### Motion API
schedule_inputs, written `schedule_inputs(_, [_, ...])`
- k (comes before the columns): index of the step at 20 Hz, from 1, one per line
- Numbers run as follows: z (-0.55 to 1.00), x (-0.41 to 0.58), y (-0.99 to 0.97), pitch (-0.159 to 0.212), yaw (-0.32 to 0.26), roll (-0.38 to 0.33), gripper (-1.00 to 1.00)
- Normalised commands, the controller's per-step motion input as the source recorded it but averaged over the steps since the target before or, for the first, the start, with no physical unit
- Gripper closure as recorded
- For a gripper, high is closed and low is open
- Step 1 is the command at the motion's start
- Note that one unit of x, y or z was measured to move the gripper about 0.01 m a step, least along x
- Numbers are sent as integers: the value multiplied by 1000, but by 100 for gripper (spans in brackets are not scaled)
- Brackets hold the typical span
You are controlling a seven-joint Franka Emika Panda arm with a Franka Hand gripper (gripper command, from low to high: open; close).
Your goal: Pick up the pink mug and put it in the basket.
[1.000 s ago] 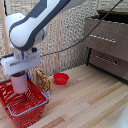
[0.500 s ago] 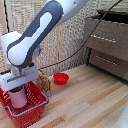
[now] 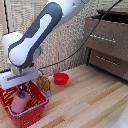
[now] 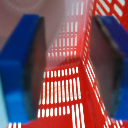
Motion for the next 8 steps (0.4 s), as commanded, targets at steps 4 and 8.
schedule_inputs(4, [556, 96, -195, 5, 3, 16, -100])
schedule_inputs(8, [741, 98, -183, 52, -18, 27, -100])
